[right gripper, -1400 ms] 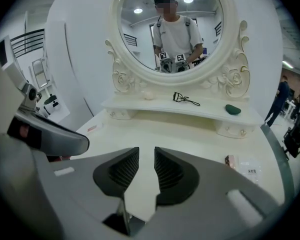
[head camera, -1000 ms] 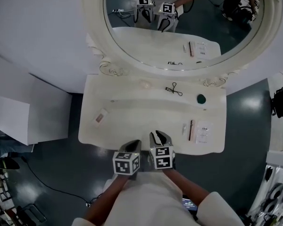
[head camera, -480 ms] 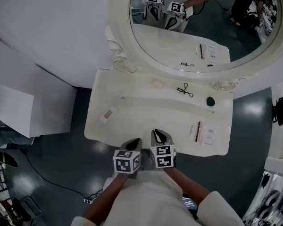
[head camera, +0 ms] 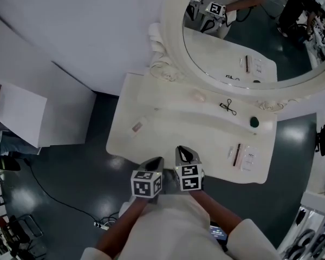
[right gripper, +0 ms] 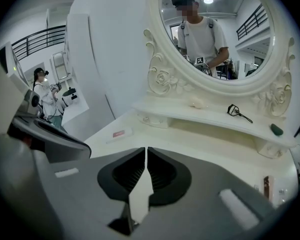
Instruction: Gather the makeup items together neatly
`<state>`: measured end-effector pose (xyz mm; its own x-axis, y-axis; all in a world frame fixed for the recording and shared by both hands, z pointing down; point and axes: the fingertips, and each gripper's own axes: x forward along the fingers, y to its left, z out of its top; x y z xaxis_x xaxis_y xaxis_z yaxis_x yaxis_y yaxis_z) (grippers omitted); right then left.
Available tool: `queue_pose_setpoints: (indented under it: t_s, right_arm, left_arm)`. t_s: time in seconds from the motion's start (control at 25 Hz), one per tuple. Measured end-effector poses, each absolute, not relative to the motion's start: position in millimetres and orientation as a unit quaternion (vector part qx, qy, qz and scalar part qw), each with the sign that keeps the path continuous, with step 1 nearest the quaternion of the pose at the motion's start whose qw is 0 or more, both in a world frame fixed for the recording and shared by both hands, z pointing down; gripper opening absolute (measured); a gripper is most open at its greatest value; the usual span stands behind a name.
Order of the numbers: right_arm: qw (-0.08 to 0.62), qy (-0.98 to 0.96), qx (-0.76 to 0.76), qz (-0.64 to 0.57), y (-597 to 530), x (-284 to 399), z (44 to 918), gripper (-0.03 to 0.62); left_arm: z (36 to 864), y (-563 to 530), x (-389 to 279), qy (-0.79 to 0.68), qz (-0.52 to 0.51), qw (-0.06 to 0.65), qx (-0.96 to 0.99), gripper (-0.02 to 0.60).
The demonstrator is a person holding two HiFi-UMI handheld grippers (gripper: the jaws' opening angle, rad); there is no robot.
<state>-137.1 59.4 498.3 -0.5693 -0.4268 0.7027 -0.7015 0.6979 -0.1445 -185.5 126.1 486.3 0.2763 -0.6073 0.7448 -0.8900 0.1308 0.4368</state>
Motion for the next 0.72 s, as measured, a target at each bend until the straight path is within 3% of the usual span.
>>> queue_pose_setpoints:
  t_s: [0.72]
  right_arm:
    - [0.340,-0.876,0.279,0.196,75.7,-211.4,500.1,0.020]
  left_arm:
    - [493.0,147.2,-248.2,-0.603,0.130,0.486,0.620,0.009]
